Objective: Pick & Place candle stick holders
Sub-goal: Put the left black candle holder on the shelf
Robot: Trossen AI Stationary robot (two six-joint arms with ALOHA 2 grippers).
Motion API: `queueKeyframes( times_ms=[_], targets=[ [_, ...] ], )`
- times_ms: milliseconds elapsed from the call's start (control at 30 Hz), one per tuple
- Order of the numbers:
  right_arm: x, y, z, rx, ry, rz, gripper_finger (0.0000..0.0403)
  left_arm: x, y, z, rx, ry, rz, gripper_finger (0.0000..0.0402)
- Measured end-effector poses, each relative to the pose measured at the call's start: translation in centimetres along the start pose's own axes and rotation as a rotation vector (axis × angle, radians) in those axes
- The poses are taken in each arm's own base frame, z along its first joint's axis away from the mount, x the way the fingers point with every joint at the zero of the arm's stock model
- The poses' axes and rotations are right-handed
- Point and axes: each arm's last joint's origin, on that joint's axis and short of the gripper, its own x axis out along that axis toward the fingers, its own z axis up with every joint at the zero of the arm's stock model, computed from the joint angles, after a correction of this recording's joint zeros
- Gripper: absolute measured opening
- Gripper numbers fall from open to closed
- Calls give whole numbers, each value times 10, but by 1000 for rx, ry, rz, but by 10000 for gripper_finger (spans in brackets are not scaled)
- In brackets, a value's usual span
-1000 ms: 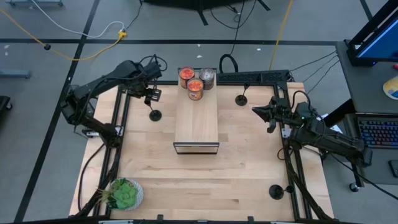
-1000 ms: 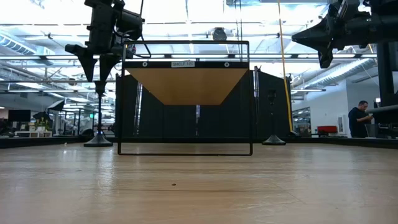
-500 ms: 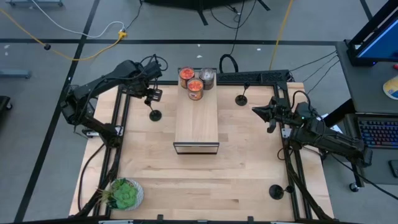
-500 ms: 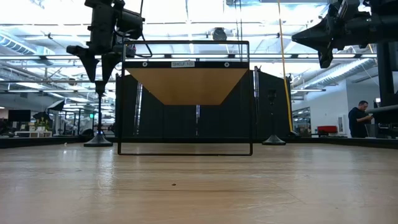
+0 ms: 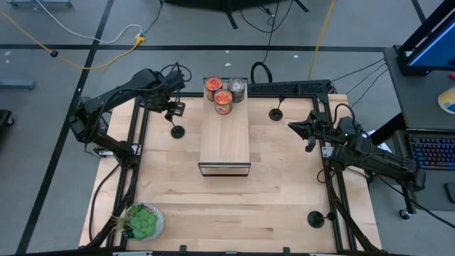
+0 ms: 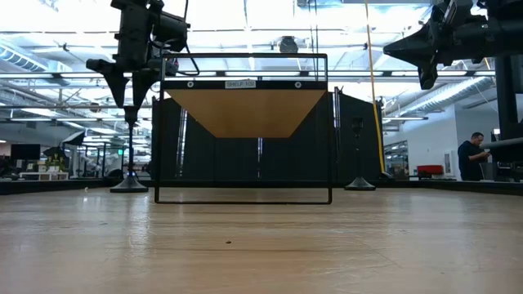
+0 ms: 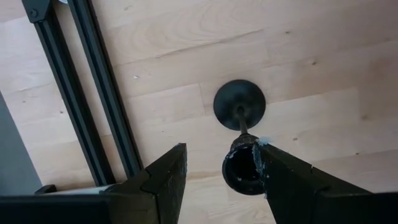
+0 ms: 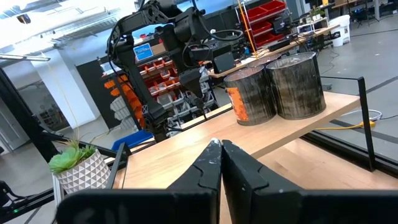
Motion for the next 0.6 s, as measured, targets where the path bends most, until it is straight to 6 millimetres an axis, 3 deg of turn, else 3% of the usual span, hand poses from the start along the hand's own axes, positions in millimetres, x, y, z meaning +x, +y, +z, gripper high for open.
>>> queueKeyframes(
  times_ms=[600],
  targets=[
    [0,-1,1,0,-20,-50,4,-10,3,-2,-5,12,25,198]
  ],
)
